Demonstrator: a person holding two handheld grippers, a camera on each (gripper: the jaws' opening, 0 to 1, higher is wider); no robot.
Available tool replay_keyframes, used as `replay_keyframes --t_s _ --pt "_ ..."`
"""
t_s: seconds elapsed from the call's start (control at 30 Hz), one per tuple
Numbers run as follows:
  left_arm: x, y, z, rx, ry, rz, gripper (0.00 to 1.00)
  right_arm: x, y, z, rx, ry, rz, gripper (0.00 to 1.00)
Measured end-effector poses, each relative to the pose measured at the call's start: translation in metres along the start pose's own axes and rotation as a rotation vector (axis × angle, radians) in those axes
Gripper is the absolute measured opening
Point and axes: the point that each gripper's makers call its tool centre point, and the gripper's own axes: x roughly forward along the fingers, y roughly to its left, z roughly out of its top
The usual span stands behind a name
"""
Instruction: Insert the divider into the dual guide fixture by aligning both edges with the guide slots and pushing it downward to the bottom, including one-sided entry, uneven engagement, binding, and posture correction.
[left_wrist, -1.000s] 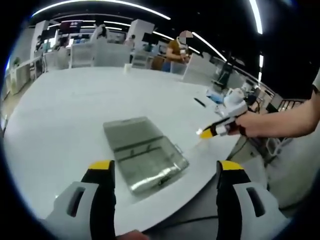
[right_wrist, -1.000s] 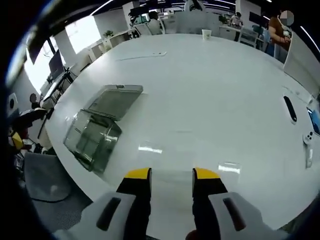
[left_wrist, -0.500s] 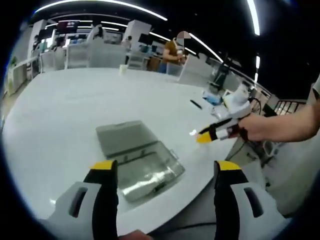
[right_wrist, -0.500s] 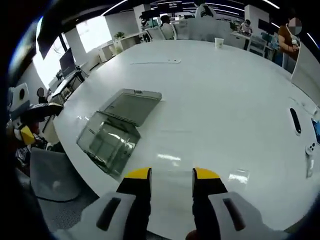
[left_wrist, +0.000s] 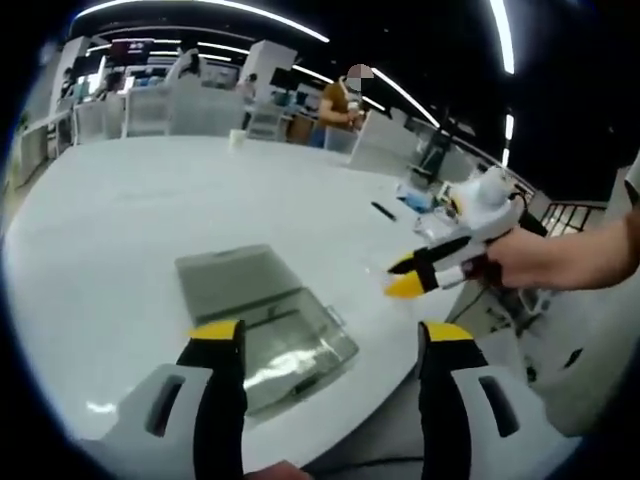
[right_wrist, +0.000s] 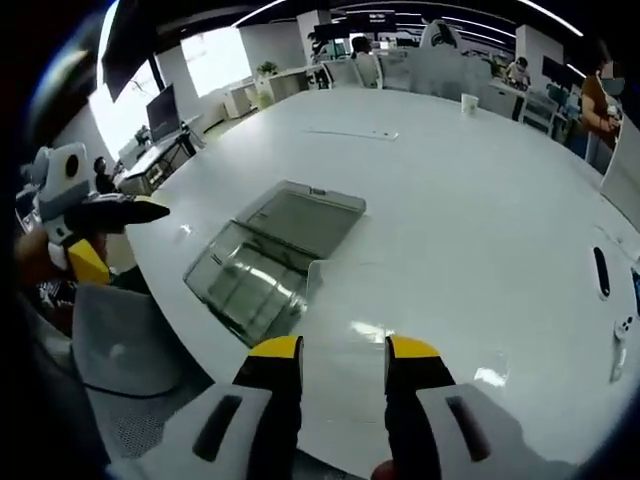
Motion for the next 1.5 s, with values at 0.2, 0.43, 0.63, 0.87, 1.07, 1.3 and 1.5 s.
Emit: replay_keyframes --t_s 0.2,0.43,0.63,0.87,1.07,1.3,1.5 --pt "0.005 -0.007 0.001 -0.021 -0.005 -0.029 0.55 -0.003 0.018 0.006 -0.027 -0.008 0.034 0.27" --pt "0.01 -0.017 0.001 -0.033 -0.013 -0.069 0.44 -0.005 0.04 0.012 -0.067 -0.016 0.075 0.27" --pt "0.012 -0.02 0.001 -0.038 -0.02 -0.081 0.38 -0.006 0.057 0.015 -0.087 -0.021 0.102 0.27" --pt "0.013 -0.023 0.0 -0.08 -0.031 -0.094 0.3 -0.01 0.071 0.019 -0.102 -0.036 0.127 0.27" --pt "0.015 -0.024 0.001 -0.113 -0.037 -0.097 0.27 -0.013 0.078 0.026 -0.11 -0.05 0.144 0.27" --pt "0.017 -0.024 0.004 -0.133 -0.044 -0.103 0.24 -0.017 0.087 0.034 -0.122 -0.068 0.162 0.27" --pt "0.016 -0.026 0.005 -0.134 -0.046 -0.107 0.22 -0.018 0.093 0.037 -0.126 -0.075 0.173 0.27"
